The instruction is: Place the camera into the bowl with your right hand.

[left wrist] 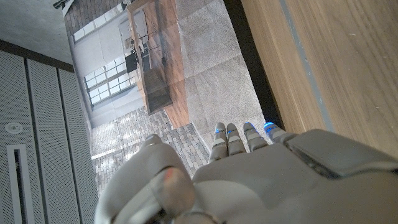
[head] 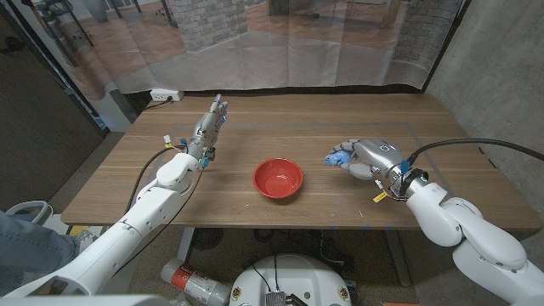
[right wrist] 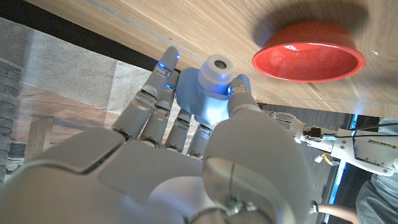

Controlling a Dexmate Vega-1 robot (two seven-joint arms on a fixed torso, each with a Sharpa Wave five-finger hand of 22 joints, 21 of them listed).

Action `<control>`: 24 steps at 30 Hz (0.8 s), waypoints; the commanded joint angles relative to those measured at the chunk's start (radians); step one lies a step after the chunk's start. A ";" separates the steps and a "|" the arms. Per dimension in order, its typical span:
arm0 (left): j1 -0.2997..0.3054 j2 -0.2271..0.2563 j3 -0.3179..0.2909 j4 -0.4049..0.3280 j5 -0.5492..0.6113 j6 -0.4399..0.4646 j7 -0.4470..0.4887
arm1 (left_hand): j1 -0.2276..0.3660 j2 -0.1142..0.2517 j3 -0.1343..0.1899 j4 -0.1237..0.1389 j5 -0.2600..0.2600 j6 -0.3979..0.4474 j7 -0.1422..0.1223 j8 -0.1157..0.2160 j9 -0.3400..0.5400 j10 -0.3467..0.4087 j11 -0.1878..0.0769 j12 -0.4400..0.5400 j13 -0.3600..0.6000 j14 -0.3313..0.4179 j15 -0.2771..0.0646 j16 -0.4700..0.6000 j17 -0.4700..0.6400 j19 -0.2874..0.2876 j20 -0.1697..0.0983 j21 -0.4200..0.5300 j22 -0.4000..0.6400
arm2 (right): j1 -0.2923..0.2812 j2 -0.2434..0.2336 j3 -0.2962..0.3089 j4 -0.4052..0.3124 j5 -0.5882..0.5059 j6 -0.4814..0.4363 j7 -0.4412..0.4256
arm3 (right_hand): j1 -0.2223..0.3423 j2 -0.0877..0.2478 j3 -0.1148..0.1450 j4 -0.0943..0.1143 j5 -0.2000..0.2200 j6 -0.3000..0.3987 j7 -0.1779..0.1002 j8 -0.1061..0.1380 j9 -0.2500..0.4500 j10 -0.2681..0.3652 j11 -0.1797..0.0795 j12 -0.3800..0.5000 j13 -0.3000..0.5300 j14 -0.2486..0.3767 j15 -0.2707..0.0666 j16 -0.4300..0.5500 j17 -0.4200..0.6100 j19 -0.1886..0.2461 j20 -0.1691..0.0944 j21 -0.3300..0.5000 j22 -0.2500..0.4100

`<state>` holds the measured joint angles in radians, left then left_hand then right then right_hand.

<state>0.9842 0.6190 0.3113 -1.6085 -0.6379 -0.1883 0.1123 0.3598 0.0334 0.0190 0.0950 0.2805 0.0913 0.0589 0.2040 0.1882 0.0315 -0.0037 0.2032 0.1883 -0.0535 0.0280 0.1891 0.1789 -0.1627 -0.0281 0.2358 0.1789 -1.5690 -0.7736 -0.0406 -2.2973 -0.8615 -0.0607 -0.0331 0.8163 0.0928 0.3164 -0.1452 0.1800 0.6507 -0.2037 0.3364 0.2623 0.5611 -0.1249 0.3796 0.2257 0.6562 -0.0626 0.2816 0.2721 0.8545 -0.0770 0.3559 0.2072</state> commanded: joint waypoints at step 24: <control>-0.002 0.004 -0.006 0.002 -0.001 -0.005 -0.005 | 0.007 0.008 -0.010 -0.001 -0.003 0.006 0.002 0.000 0.002 -0.003 0.001 -0.001 0.002 -0.002 0.004 0.000 0.005 0.005 0.001 -0.008 0.004 | 0.123 -0.001 -0.114 0.042 0.011 0.071 -0.015 | 0.005 0.014 0.006 0.001 0.005 0.015 0.003 0.005 0.003 0.020 0.001 0.007 0.002 0.017 -0.115 0.006 0.009 0.005 -0.009 0.008 0.003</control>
<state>0.9836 0.6205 0.3095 -1.6085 -0.6384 -0.1901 0.1087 0.3598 0.0334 0.0149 0.0909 0.2805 0.0912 0.0589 0.2040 0.1882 0.0315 -0.0037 0.2032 0.1883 -0.0535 0.0280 0.1891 0.1789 -0.1628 -0.0282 0.2291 0.1789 -1.4833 -0.7715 -0.1189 -2.2682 -0.8579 -0.0139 -0.0420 0.8166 0.0981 0.3172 -0.1462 0.1800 0.6568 -0.1986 0.3364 0.2625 0.5717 -0.1248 0.3815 0.2249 0.6648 -0.0644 0.2808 0.2766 0.8546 -0.0769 0.3559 0.2070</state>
